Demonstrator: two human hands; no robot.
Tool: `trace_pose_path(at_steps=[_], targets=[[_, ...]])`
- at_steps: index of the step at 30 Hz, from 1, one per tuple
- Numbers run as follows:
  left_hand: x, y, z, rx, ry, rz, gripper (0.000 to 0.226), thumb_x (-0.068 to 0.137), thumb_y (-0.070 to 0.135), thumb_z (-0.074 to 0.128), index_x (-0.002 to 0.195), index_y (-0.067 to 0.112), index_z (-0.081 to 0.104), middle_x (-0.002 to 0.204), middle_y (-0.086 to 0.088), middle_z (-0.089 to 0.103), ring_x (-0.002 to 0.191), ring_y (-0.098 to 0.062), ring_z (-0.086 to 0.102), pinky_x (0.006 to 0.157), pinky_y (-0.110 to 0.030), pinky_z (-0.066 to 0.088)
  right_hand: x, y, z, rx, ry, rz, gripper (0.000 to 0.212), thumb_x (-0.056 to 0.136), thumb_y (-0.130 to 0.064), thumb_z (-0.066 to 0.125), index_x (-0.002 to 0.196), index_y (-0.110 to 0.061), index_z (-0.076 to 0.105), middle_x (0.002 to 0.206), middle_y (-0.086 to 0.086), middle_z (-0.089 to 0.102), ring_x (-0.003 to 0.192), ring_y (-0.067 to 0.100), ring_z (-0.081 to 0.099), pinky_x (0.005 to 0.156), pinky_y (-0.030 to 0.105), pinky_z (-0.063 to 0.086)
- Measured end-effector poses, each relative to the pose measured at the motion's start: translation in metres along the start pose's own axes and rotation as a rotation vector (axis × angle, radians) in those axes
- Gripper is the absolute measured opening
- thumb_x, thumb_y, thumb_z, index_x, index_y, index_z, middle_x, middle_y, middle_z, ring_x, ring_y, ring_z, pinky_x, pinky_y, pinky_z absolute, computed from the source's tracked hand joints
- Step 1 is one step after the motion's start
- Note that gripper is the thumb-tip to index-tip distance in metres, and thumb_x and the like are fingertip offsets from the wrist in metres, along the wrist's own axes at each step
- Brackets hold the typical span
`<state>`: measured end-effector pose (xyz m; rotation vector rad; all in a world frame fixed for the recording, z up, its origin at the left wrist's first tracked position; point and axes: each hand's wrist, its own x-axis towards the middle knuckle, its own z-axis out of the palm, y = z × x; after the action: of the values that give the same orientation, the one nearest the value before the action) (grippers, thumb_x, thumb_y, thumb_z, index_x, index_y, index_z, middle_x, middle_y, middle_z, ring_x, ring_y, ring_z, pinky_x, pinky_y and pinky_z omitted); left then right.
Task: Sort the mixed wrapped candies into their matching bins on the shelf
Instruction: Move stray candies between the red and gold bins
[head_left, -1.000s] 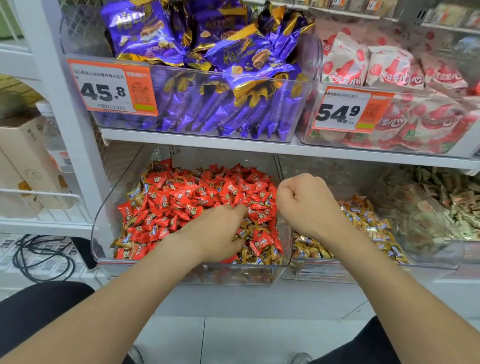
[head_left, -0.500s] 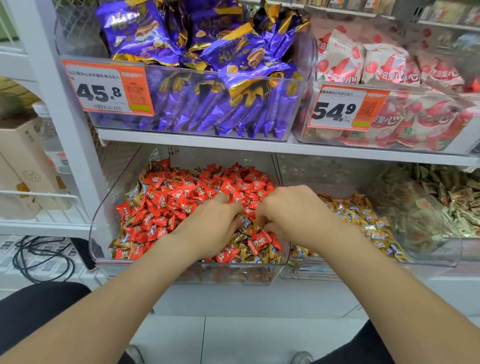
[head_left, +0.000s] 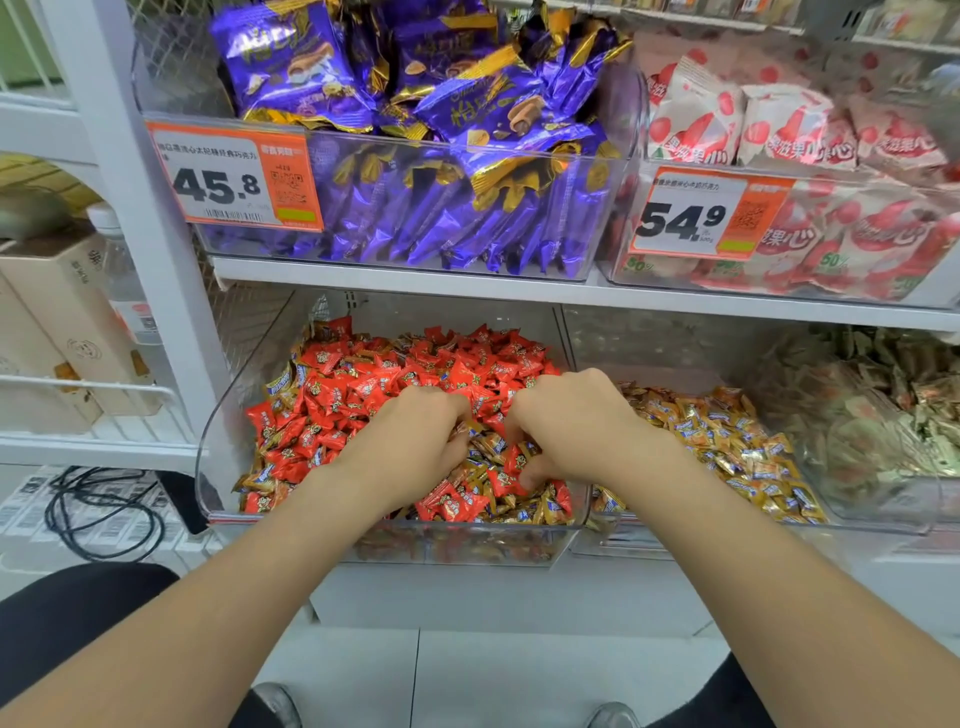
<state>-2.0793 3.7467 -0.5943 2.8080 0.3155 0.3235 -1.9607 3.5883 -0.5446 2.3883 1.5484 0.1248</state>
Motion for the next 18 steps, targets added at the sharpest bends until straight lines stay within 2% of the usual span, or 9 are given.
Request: trace_pose_path(at_steps=[3,5,7,9,11,13,16,18], targets=[[-0.002,-0.001,-0.001,0.049,-0.013,-0.019,0.020,0.095,0.022,0.061,0.112,0.020,0.072,0.098,-0.002,0.068,0.086,-0.024,0.066,0.074,-0.042,0.059,0.001,0.006,0.002,0.115,0.046,0.033,0.050,0.079,-0.063,0.082,0.122,-0.041,0.070,0.105,-0.014,0.071,0.107,0.019,0.067,0.073,0.032,0.037],[-0.002,-0.001,-0.002,0.074,-0.028,-0.015,0.029,0.095,0.021,0.062,0.122,0.020,0.072,0.110,-0.005,0.068,0.097,-0.027,0.066,0.080,-0.041,0.058,-0.001,0.013,0.002,0.261,0.037,0.050,0.055,0.078,-0.064,0.081,0.127,-0.042,0.069,0.097,-0.021,0.073,0.106,0.011,0.066,0.074,0.032,0.040],[-0.001,0.000,-0.003,0.082,-0.034,-0.007,0.026,0.097,0.025,0.064,0.121,0.021,0.071,0.109,-0.003,0.062,0.099,-0.024,0.063,0.079,-0.036,0.052,-0.006,0.019,-0.001,0.379,-0.007,0.060,0.060,0.075,-0.069,0.081,0.127,-0.040,0.069,0.090,-0.024,0.073,0.098,0.005,0.064,0.077,0.034,0.045],[0.000,0.000,-0.003,0.070,-0.027,-0.010,0.019,0.097,0.025,0.064,0.115,0.020,0.070,0.105,0.000,0.054,0.096,-0.023,0.059,0.077,-0.033,0.047,-0.009,0.020,-0.001,0.442,0.008,0.064,0.043,0.081,-0.065,0.079,0.116,-0.040,0.073,0.086,-0.023,0.072,0.093,0.005,0.063,0.079,0.034,0.048],[0.001,0.000,-0.002,0.053,-0.021,-0.025,0.013,0.097,0.021,0.061,0.108,0.015,0.066,0.102,-0.001,0.052,0.092,-0.025,0.060,0.077,-0.037,0.051,-0.011,0.018,-0.001,0.457,0.074,0.091,0.014,0.097,-0.041,0.064,0.108,-0.040,0.073,0.090,-0.021,0.069,0.093,0.010,0.062,0.077,0.035,0.046],[0.000,0.001,-0.002,0.047,-0.027,-0.024,0.009,0.097,0.019,0.058,0.104,0.014,0.062,0.100,-0.003,0.050,0.088,-0.027,0.060,0.078,-0.042,0.054,-0.012,0.014,-0.003,0.459,0.133,0.116,0.026,0.097,-0.023,0.048,0.105,-0.038,0.068,0.091,-0.017,0.066,0.090,0.016,0.061,0.072,0.035,0.042],[-0.001,0.001,-0.002,0.032,-0.022,-0.007,0.007,0.099,0.019,0.055,0.103,0.014,0.057,0.100,-0.003,0.050,0.087,-0.026,0.057,0.077,-0.043,0.053,-0.014,0.006,-0.004,0.314,0.215,0.079,0.027,0.104,-0.023,0.043,0.117,-0.039,0.061,0.093,-0.012,0.069,0.092,0.023,0.066,0.068,0.037,0.044],[-0.002,0.001,-0.003,-0.004,-0.011,0.002,0.004,0.099,0.017,0.055,0.102,0.015,0.053,0.098,-0.002,0.052,0.087,-0.025,0.056,0.076,-0.042,0.051,-0.012,-0.001,-0.002,0.231,0.250,-0.007,0.035,0.107,-0.022,0.045,0.130,-0.045,0.056,0.109,-0.012,0.071,0.103,0.022,0.067,0.070,0.038,0.047]])
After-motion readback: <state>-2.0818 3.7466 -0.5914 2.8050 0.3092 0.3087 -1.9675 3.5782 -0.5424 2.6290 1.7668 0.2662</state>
